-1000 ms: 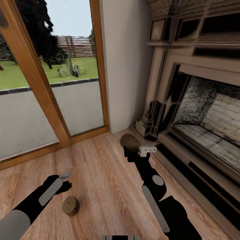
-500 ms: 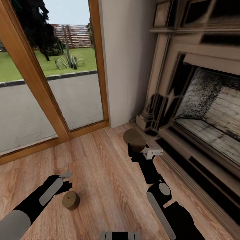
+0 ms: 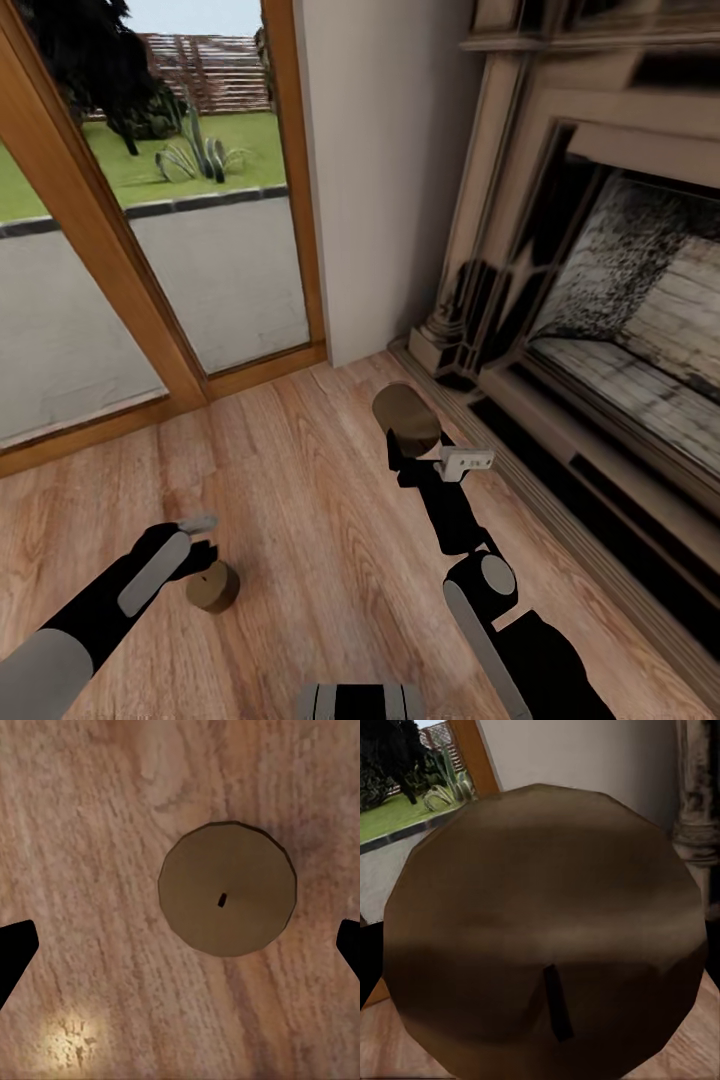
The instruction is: Place each of the two pumpkins and all three candles from the living room inside a cabinet in the living room (use any cabinet), then make sure every cabinet is closed, and position the cauldron so it is next to a table in the living room.
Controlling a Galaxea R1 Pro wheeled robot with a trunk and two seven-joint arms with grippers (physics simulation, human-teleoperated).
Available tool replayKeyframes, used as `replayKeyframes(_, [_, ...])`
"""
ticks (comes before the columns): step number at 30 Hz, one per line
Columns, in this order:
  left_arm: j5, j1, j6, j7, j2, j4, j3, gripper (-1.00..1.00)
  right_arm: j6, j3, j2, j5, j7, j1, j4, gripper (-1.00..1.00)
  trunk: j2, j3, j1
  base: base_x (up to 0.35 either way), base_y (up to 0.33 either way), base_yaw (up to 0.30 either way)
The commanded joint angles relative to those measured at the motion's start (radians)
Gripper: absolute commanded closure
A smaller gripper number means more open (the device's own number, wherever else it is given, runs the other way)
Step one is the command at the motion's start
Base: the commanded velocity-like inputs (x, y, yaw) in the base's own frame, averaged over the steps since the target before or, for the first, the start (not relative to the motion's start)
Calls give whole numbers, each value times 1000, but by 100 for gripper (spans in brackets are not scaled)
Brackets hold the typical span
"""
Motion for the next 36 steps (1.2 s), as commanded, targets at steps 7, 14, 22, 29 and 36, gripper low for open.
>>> replayKeyframes(7, [10,-1,0,11,-10,-59,-3,-100,-5,2,0,-8,-5,1,-1,100,-2,-20,2,0,0,0])
replayKeyframes(14, [9,-1,1,12,-11,-89,3,-100,-8,2,-5,-8,-4,1,-1,100,-2,-20,2,44,0,0])
replayKeyframes(22, [10,-1,1,12,-12,-91,-3,-100,-7,3,-7,-8,-4,1,0,100,-2,-20,2,107,0,0])
replayKeyframes(29, [9,-1,0,14,-12,-91,-1,-100,-8,3,-8,-8,-4,1,-1,100,-2,-24,2,2,0,0])
replayKeyframes(36, [9,-1,-1,15,-12,-92,-4,-100,-8,2,-7,-8,-4,1,0,100,-3,-51,6,0,0,0])
